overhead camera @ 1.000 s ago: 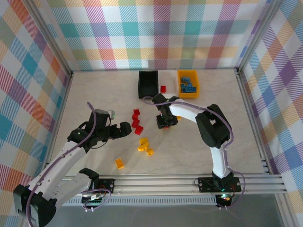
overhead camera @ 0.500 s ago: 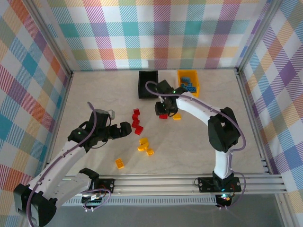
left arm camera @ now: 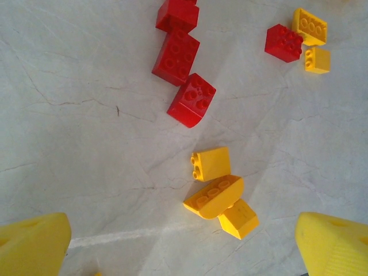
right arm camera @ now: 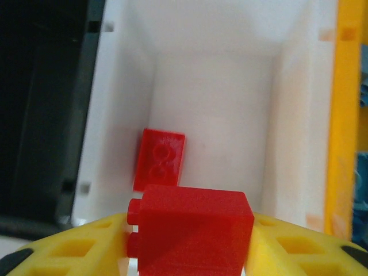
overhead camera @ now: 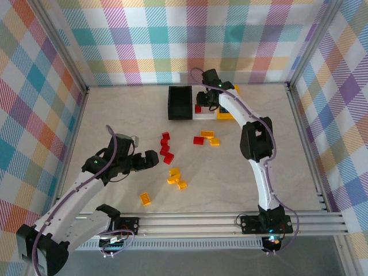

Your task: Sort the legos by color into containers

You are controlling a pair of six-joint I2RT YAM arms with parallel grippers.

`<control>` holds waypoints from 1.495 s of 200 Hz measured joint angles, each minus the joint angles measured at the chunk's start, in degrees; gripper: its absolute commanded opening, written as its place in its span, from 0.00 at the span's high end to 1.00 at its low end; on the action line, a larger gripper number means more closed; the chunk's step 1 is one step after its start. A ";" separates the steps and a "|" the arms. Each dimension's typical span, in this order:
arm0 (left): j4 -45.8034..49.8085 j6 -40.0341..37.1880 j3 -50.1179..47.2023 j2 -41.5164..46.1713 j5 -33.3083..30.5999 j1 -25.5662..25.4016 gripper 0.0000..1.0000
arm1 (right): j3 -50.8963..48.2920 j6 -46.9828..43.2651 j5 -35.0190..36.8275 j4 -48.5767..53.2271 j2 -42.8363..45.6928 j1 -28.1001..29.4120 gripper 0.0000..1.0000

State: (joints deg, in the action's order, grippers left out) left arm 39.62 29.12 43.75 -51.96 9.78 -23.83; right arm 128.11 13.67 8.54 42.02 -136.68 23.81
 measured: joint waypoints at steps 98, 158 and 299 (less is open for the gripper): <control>0.35 0.04 0.02 -0.39 -0.24 0.02 0.00 | -19.58 0.81 -2.34 -0.66 14.14 1.84 0.25; -3.63 0.07 0.00 -3.10 1.57 0.04 0.00 | -43.12 7.98 -5.70 -2.60 29.03 10.93 0.16; -0.76 0.02 -0.07 2.84 1.07 0.04 0.00 | -32.85 12.55 0.09 -2.78 13.99 11.78 0.21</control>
State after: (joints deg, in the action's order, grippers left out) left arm 38.85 29.15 43.68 -49.12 10.85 -23.79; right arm 95.26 26.22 8.62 39.24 -122.69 35.59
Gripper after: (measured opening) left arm 0.999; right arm 0.798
